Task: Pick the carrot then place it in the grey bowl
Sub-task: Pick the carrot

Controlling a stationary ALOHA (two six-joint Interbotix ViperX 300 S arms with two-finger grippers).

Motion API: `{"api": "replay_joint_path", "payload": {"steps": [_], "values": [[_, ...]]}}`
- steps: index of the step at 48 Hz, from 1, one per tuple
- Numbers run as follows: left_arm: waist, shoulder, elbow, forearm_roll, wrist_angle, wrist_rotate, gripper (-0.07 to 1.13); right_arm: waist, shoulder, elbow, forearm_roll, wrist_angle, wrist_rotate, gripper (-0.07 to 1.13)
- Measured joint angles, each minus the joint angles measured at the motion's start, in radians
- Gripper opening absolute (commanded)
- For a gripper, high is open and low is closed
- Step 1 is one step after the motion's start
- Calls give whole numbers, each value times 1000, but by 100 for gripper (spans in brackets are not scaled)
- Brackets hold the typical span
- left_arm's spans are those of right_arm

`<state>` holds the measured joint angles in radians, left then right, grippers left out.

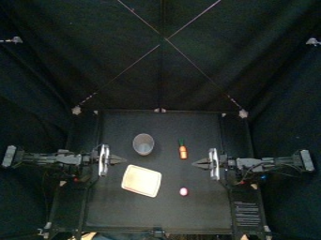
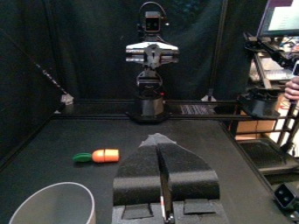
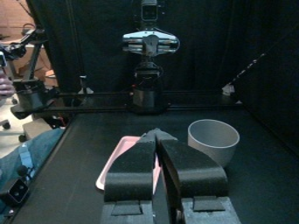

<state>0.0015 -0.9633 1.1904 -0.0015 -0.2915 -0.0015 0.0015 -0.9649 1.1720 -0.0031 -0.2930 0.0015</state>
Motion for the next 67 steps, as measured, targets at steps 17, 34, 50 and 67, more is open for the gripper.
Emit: {"api": "replay_joint_path", "payload": {"steps": [17,34,50,67], "values": [[71,-9,75,0,-74,0,-2,-158,121,49,143,44,115,5],[69,-9,75,-2,-74,0,-2,-278,232,48,207,242,279,64],[69,-9,75,-2,-74,0,-2,-353,287,51,190,255,316,105],[69,-9,75,0,-58,0,-2,-394,495,-31,163,245,318,104]]}}
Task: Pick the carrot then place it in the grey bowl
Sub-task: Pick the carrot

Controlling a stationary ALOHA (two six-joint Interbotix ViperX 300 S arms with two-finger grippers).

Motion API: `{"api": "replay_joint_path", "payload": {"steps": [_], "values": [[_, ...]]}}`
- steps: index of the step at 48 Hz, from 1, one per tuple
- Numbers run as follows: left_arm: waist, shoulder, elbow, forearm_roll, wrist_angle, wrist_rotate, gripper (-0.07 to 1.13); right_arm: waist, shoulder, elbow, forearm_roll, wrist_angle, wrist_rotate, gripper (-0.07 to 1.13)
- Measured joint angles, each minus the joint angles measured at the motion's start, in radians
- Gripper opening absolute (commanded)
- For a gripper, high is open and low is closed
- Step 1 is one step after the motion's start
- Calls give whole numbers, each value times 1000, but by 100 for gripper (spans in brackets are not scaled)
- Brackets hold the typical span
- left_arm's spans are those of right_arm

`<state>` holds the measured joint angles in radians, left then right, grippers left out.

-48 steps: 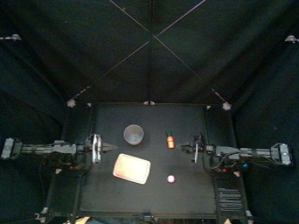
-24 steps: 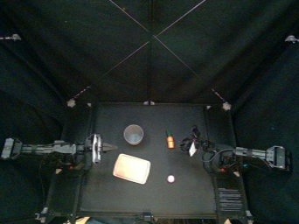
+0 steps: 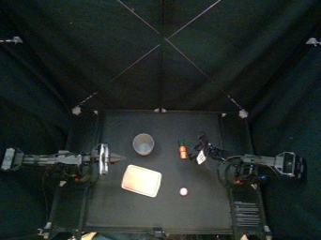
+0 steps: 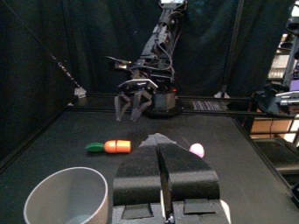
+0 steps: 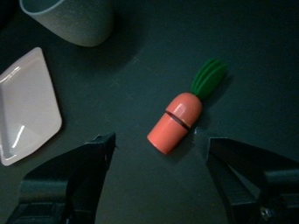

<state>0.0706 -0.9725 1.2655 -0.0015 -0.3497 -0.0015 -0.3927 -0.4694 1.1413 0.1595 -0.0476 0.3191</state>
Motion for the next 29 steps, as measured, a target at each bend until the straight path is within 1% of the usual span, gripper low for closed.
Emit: {"api": "replay_joint_path", "payload": {"steps": [7,17,29], "values": [[0,0,0,-2,8,0,-2,-12,98,-40,-23,-2,-2,104],[0,0,0,-2,8,0,-2,-55,242,-80,-29,-2,0,104],[0,-2,0,-2,20,0,-2,-54,350,-126,-32,-3,0,103]]}}
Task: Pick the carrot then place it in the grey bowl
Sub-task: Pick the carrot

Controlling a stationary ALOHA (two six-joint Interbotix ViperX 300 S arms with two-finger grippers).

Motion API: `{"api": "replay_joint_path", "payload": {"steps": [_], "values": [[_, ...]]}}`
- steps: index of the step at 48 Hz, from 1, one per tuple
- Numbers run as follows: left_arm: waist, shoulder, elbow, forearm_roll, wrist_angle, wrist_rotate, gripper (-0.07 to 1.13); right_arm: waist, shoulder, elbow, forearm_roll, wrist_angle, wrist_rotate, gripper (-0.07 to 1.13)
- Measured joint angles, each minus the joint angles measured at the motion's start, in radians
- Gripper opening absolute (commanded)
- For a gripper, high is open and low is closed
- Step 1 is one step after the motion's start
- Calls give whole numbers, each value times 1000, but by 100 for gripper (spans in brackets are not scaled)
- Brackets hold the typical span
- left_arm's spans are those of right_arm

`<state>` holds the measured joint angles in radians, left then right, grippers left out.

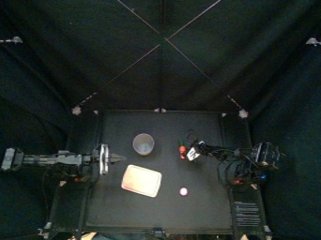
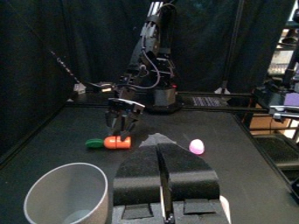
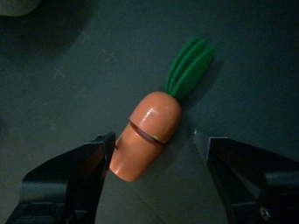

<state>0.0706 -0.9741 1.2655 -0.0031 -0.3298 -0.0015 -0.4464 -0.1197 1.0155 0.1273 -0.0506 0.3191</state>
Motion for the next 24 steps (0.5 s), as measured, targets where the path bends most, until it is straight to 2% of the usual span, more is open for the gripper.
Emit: {"api": "replay_joint_path", "payload": {"steps": [13,19,24], "values": [[0,0,0,0,8,0,-2,43,100,-49,9,-5,-3,99],[0,2,0,2,8,0,-2,57,140,-81,8,-3,-2,84],[0,2,0,0,9,0,-2,63,158,-100,8,2,-3,65]]}}
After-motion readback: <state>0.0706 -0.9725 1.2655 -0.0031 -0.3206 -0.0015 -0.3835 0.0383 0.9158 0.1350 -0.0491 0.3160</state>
